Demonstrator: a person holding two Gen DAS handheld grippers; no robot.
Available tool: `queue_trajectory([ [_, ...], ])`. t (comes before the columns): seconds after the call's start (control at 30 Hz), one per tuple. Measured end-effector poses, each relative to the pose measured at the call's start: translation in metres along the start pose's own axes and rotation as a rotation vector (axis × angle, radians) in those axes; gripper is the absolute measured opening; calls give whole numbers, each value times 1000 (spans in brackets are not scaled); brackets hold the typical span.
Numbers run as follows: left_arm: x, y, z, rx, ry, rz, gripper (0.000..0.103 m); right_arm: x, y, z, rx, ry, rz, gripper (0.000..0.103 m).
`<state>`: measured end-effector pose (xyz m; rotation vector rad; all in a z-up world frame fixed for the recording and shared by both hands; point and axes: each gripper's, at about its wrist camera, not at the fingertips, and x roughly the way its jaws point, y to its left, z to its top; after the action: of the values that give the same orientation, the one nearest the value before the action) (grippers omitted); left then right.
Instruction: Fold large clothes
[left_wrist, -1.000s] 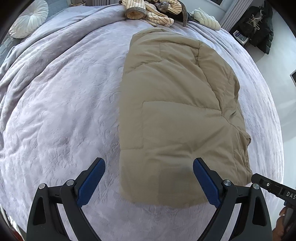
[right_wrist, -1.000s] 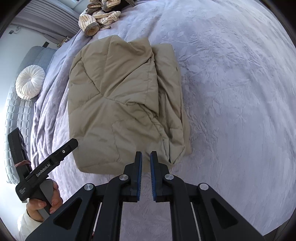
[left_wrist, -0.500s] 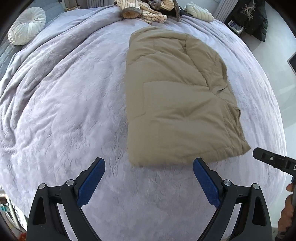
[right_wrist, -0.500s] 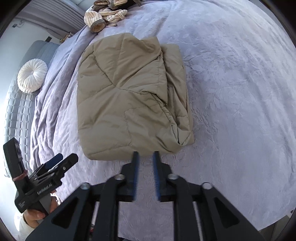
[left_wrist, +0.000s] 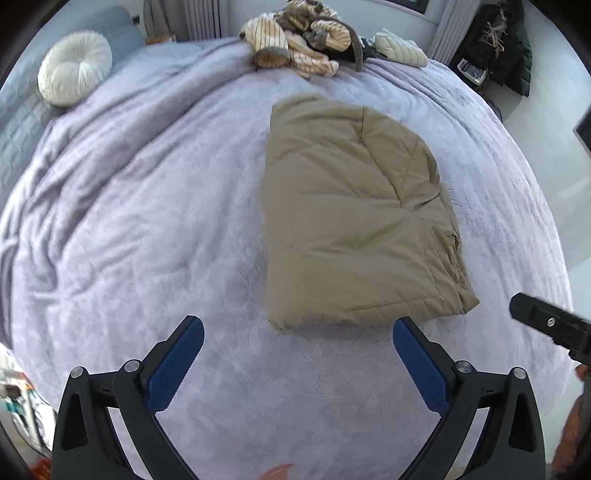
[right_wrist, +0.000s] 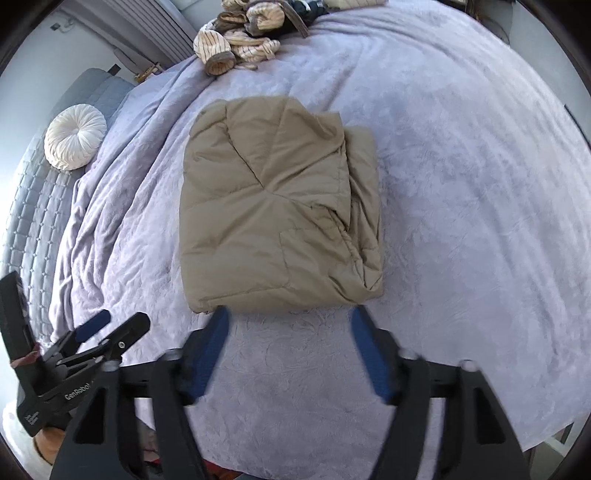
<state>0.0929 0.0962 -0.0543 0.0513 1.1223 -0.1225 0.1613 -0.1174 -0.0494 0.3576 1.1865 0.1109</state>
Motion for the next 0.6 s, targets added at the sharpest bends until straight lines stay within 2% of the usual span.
queue_trajectory([
  [0.1, -11, -3, 1, 10, -20, 20, 103, -13, 8, -2, -36, -40, -54, 85],
  [0.37, -44, -7, -1, -22, -74, -2, 103, -45, 23, -8, -62, -139, -127, 85],
  [0.6, -69, -9, -4, -27, -118, 6, 103, -65, 29, -14, -53, -185, -133, 85],
])
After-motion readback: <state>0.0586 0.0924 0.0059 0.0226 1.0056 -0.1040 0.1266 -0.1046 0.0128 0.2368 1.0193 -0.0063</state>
